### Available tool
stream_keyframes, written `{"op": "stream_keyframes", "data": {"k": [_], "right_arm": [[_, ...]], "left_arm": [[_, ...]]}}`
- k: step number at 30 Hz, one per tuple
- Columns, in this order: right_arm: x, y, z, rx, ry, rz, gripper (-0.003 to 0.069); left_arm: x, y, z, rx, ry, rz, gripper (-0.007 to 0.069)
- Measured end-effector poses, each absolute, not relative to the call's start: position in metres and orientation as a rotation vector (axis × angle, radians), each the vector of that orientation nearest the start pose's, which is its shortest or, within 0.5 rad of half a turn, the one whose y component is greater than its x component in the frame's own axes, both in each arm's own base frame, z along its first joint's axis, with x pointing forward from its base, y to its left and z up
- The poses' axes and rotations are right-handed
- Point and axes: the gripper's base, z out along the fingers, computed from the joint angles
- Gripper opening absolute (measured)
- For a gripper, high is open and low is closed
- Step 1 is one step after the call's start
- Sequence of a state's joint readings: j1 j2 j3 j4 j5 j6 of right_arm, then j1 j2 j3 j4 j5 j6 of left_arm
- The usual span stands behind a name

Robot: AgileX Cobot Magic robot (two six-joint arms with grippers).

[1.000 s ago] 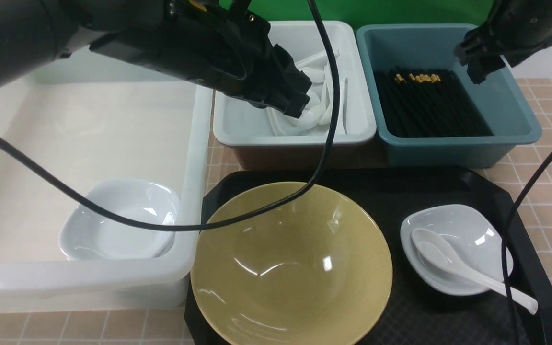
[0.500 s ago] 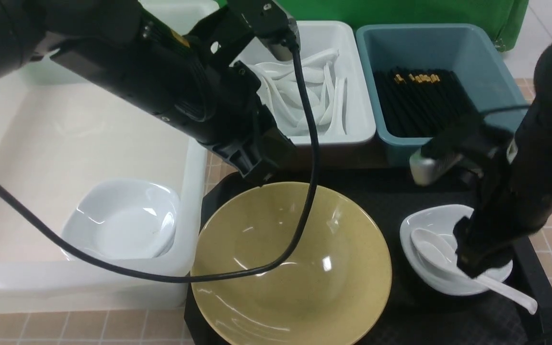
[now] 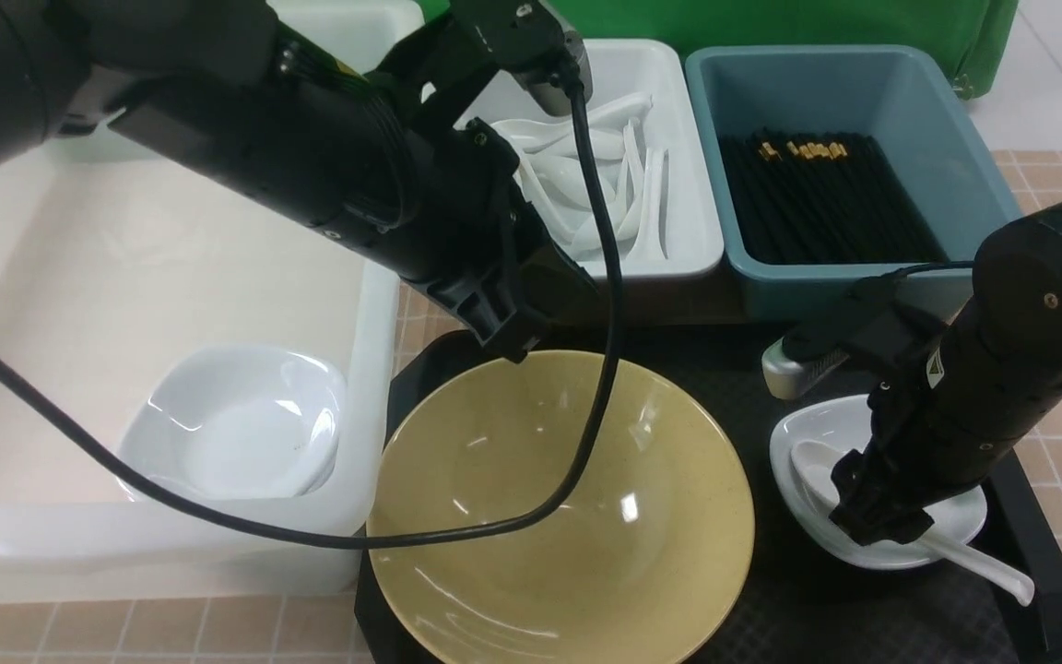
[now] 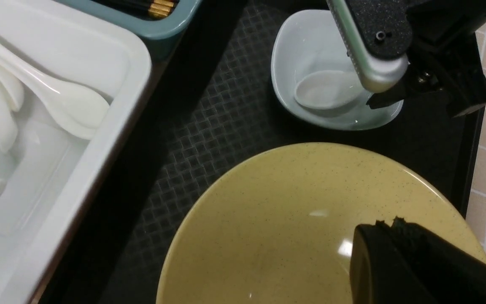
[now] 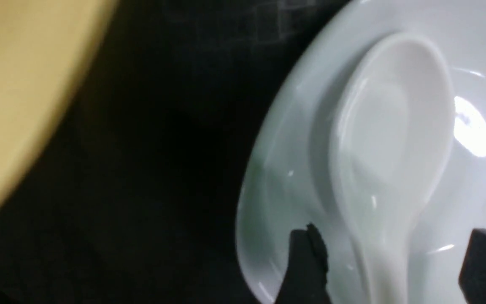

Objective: On brown table put chopsticks spoon bowls plates into blue grey white boxes.
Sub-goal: 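Reach down and grasp the white spoon resting in the bowl with the right gripper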

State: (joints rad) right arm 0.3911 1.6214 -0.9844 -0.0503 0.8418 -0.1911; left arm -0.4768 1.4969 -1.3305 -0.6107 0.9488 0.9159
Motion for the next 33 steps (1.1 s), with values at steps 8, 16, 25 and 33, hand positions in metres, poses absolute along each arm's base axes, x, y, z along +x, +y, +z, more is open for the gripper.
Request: {"op": "stream_keyframes", "data": {"k": [8, 16, 25, 33], "right_arm": [[0.281, 0.102, 0.188, -0.789, 2.882, -0.08, 0.0502], [0.283, 0.101, 0.18, -0.782, 2.905, -0.082, 0.047], [0.282, 0.103, 0.18, -0.787, 2.912, -0.037, 0.0235], [0.289, 0.105, 0.21, -0.813, 2.853, -0.032, 0.0094]], "left_arm": [[0.262, -0.183, 0.345, 1.347, 2.036, -0.58, 0.0001], [0.263, -0.184, 0.344, 1.347, 2.037, -0.58, 0.0001], [0.263, -0.183, 0.344, 1.347, 2.043, -0.57, 0.0001], [0.273, -0.153, 0.344, 1.158, 2.233, -0.528, 0.0001]]}}
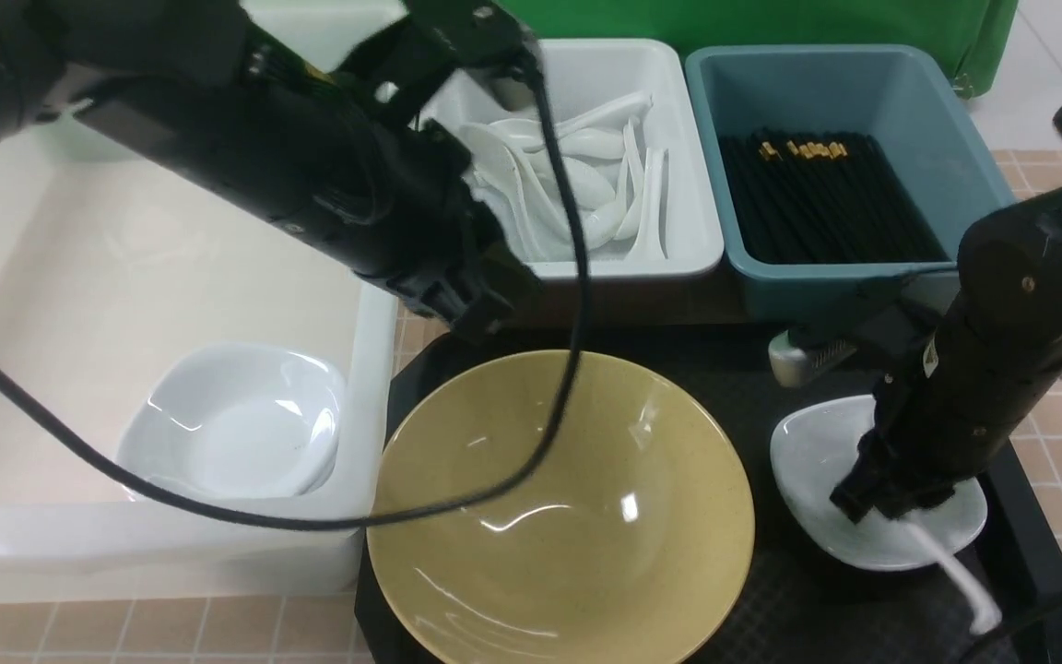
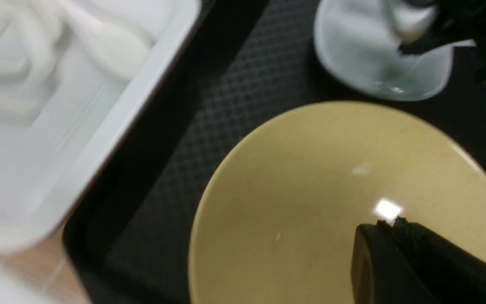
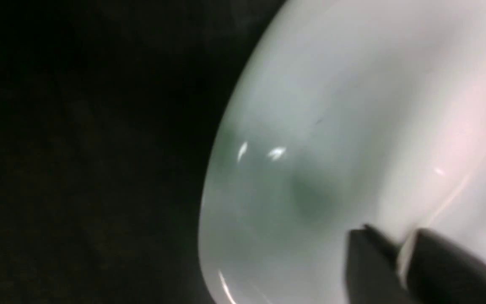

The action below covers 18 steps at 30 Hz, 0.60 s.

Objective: On brown table put chopsticks spoon bowls plates into blue grey white boxes.
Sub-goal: 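Reach down and grasp the white spoon resting in the bowl with the right gripper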

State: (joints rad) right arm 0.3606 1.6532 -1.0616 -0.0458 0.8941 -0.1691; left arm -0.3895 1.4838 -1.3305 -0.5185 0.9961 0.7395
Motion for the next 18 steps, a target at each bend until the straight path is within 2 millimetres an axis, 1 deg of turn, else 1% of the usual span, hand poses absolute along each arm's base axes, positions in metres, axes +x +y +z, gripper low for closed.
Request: {"op": "stream_keyframes", "data": {"k": [2, 4, 6, 8, 9, 11, 12, 14, 15, 17, 18], "right_arm": [[0.296, 0.109, 0.234, -0.804, 2.766, -0.019, 0.0047], [0.309, 0.115, 0.268, -0.781, 2.637, 0.011, 0.0038], [0.32, 0.122, 0.295, -0.771, 2.516, 0.045, 0.0038], [0.332, 0.128, 0.322, -0.753, 2.409, 0.061, 0.0038], [0.334, 0.129, 0.327, -0.747, 2.394, 0.064, 0.0037], [0.345, 0.132, 0.348, -0.727, 2.342, 0.069, 0.0037], [0.347, 0.132, 0.35, -0.728, 2.353, 0.065, 0.0037], [0.346, 0.131, 0.349, -0.744, 2.402, 0.056, 0.0037], [0.341, 0.129, 0.344, -0.765, 2.468, 0.052, 0.0037], [0.338, 0.128, 0.339, -0.78, 2.518, 0.048, 0.0037], [0.332, 0.125, 0.329, -0.801, 2.586, 0.043, 0.0037]], "left_arm": [[0.278, -0.135, 0.347, 1.055, 2.283, -0.522, 0.0001], [0.281, -0.112, 0.355, 0.928, 2.309, -0.504, 0.0001], [0.282, -0.094, 0.362, 0.829, 2.309, -0.492, 0.0001], [0.282, -0.083, 0.368, 0.771, 2.303, -0.489, 0.0001], [0.281, -0.081, 0.369, 0.761, 2.301, -0.488, 0.0001], [0.28, -0.073, 0.371, 0.734, 2.306, -0.482, 0.0001], [0.279, -0.072, 0.371, 0.737, 2.312, -0.486, 0.0001], [0.278, -0.072, 0.37, 0.742, 2.316, -0.493, 0.0001], [0.278, -0.073, 0.368, 0.745, 2.317, -0.502, 0.0001], [0.278, -0.073, 0.365, 0.752, 2.315, -0.509, 0.0001], [0.278, -0.074, 0.362, 0.759, 2.31, -0.52, 0.0001]]}}
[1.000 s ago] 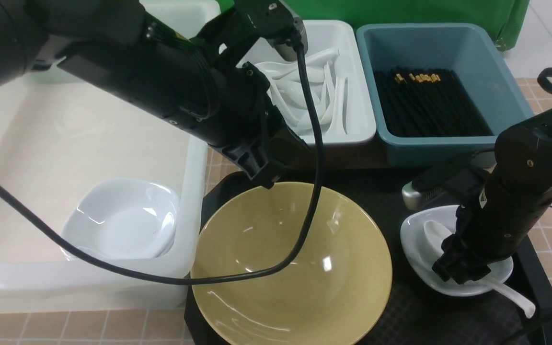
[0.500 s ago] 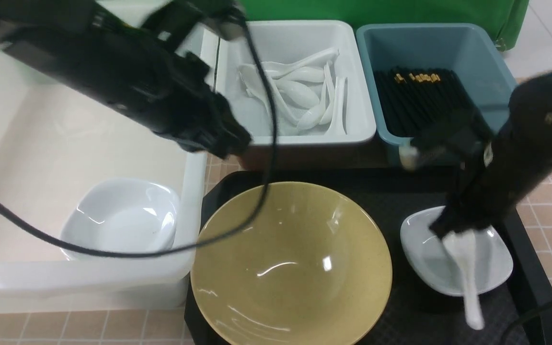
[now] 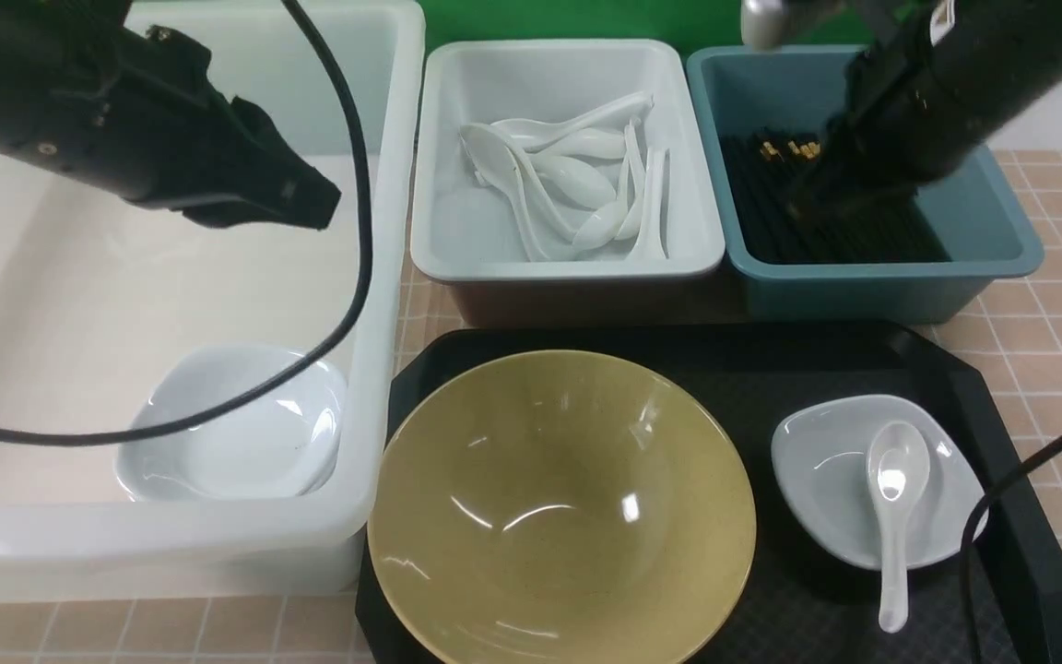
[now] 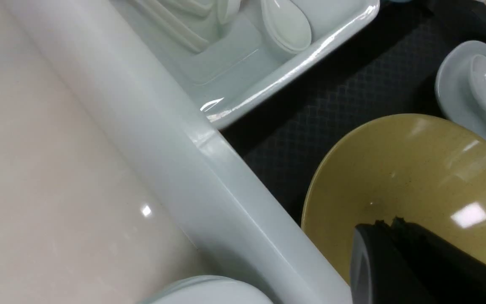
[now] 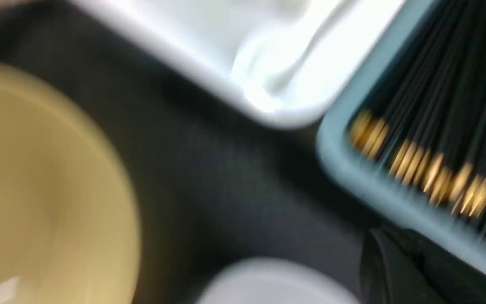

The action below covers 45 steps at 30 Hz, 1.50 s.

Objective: On brown table put chopsticks spoon bowls plates into blue grey white boxes.
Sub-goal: 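Reach down and grasp the white spoon resting in the bowl with the right gripper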

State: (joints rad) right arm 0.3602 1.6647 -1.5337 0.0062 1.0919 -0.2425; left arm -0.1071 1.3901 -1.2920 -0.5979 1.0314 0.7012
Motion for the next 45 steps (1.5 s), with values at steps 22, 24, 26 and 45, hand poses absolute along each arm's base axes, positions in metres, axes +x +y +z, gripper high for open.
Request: {"op": "stream_keyframes", "data": {"k": [22, 24, 26, 45], "right_arm": [[0.273, 0.103, 0.199, -0.477, 2.921, 0.06, 0.0481], [0.274, 0.103, 0.194, -0.479, 2.931, 0.051, 0.0561], [0.276, 0.104, 0.188, -0.472, 2.948, 0.047, 0.0599], [0.3, 0.112, 0.177, -0.595, 2.922, 0.017, 0.039]], "left_arm": [[0.287, -0.085, 0.343, 0.781, 2.244, -0.671, 0.0001], [0.287, -0.085, 0.343, 0.781, 2.244, -0.671, 0.0001], [0.287, -0.085, 0.342, 0.78, 2.245, -0.672, 0.0001], [0.287, -0.085, 0.342, 0.782, 2.246, -0.675, 0.0001]]}}
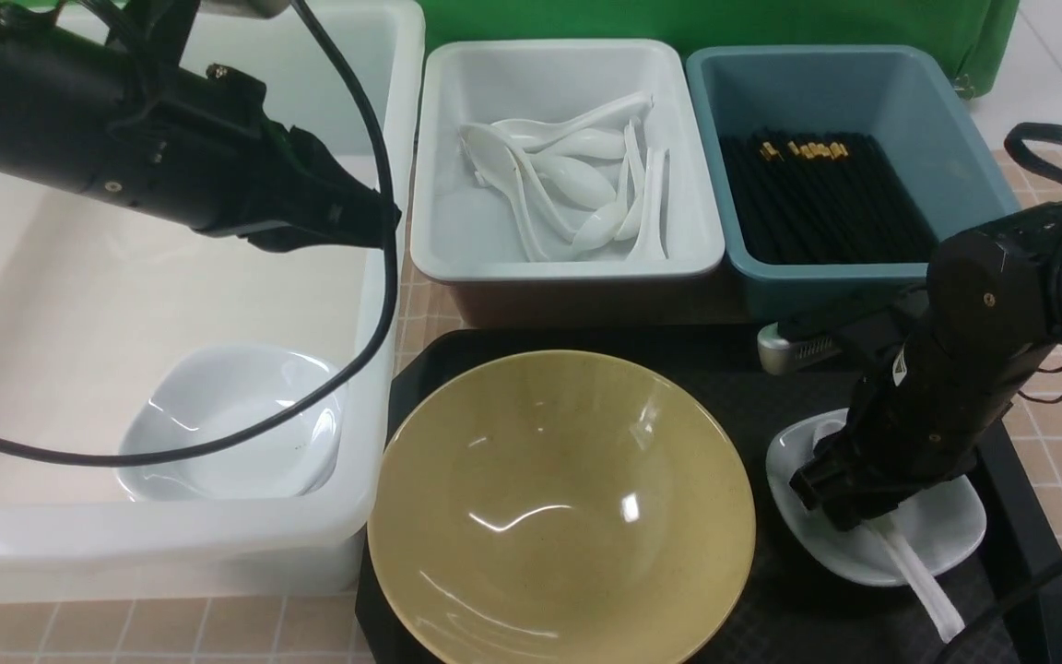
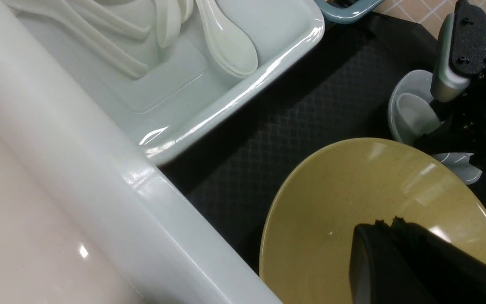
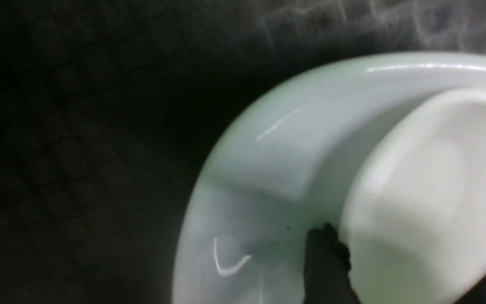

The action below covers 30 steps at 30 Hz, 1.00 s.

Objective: On brown table put chopsticks spoon bowls plates into blue grey white boxes.
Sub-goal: 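Reach down and grasp the white spoon resting in the bowl with the right gripper, then place the white spoon into the bin of spoons with the right gripper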

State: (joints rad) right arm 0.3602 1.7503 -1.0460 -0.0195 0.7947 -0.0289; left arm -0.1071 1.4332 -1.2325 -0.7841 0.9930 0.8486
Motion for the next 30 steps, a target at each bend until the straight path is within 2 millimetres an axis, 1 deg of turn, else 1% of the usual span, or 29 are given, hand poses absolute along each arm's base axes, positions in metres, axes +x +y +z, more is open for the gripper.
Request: {"op": "stream_keyframes", "data": {"k": [1, 3, 5, 6, 7, 8, 9, 11, 12, 13, 14, 15, 17, 18, 20, 21, 22, 23, 24, 25, 26, 28, 29, 30], "right_arm": [[0.3, 0.112, 0.178, -0.599, 2.92, 0.017, 0.039], [0.307, 0.114, 0.191, -0.638, 2.876, 0.02, 0.039], [0.314, 0.117, 0.212, -0.675, 2.804, 0.025, 0.039], [0.321, 0.12, 0.227, -0.686, 2.743, 0.035, 0.039], [0.325, 0.121, 0.237, -0.691, 2.707, 0.041, 0.039], [0.336, 0.126, 0.258, -0.671, 2.625, 0.065, 0.039], [0.338, 0.127, 0.262, -0.67, 2.607, 0.067, 0.039], [0.359, 0.139, 0.298, -0.613, 2.421, 0.141, 0.039], [0.362, 0.14, 0.304, -0.601, 2.395, 0.155, 0.039], [0.38, 0.149, 0.323, -0.54, 2.26, 0.211, 0.039], [0.383, 0.151, 0.329, -0.526, 2.227, 0.224, 0.039], [0.399, 0.158, 0.338, -0.49, 2.146, 0.254, 0.039], [0.418, 0.169, 0.343, -0.474, 2.073, 0.269, 0.039], [0.428, 0.175, 0.342, -0.47, 2.049, 0.275, 0.039], [0.45, 0.19, 0.335, -0.476, 2.021, 0.289, 0.039], [0.452, 0.191, 0.334, -0.476, 2.021, 0.289, 0.039], [0.459, 0.196, 0.331, -0.48, 2.018, 0.293, 0.039], [0.47, 0.203, 0.324, -0.491, 2.028, 0.299, 0.04], [0.476, 0.207, 0.32, -0.502, 2.049, 0.303, 0.0419], [0.478, 0.208, 0.322, -0.511, 2.061, 0.305, 0.0435], [0.479, 0.209, 0.322, -0.525, 2.086, 0.306, 0.0476], [0.476, 0.208, 0.332, -0.568, 2.128, 0.298, 0.0542], [0.475, 0.208, 0.333, -0.578, 2.132, 0.295, 0.0547], [0.47, 0.205, 0.345, -0.625, 2.151, 0.28, 0.0573]], "left_arm": [[0.287, -0.085, 0.342, 0.782, 2.246, -0.675, 0.0001], [0.287, -0.085, 0.342, 0.783, 2.246, -0.675, 0.0001], [0.287, -0.085, 0.342, 0.788, 2.244, -0.672, 0.0001], [0.287, -0.085, 0.342, 0.792, 2.242, -0.669, 0.0001], [0.287, -0.085, 0.342, 0.794, 2.24, -0.667, 0.0001], [0.287, -0.085, 0.342, 0.793, 2.237, -0.663, 0.0001], [0.288, -0.085, 0.342, 0.792, 2.236, -0.661, 0.0001], [0.288, -0.084, 0.343, 0.789, 2.228, -0.651, 0.0001], [0.288, -0.084, 0.343, 0.789, 2.228, -0.651, 0.0001], [0.288, -0.084, 0.343, 0.79, 2.228, -0.649, 0.0001], [0.288, -0.084, 0.343, 0.79, 2.228, -0.649, 0.0001], [0.288, -0.084, 0.343, 0.79, 2.228, -0.649, 0.0001], [0.288, -0.084, 0.342, 0.793, 2.23, -0.652, 0.0001], [0.288, -0.085, 0.342, 0.794, 2.231, -0.654, 0.0001], [0.288, -0.085, 0.342, 0.796, 2.232, -0.655, 0.0001], [0.288, -0.085, 0.342, 0.796, 2.232, -0.655, 0.0001], [0.288, -0.085, 0.342, 0.796, 2.232, -0.655, 0.0001], [0.288, -0.085, 0.342, 0.797, 2.232, -0.656, 0.0001], [0.288, -0.085, 0.342, 0.797, 2.232, -0.656, 0.0001], [0.288, -0.085, 0.342, 0.797, 2.232, -0.656, 0.0001], [0.288, -0.085, 0.342, 0.797, 2.232, -0.656, 0.0001], [0.288, -0.085, 0.342, 0.797, 2.232, -0.656, 0.0001], [0.288, -0.085, 0.342, 0.797, 2.232, -0.656, 0.0001], [0.288, -0.085, 0.344, 0.8, 2.229, -0.653, 0.0001]]}}
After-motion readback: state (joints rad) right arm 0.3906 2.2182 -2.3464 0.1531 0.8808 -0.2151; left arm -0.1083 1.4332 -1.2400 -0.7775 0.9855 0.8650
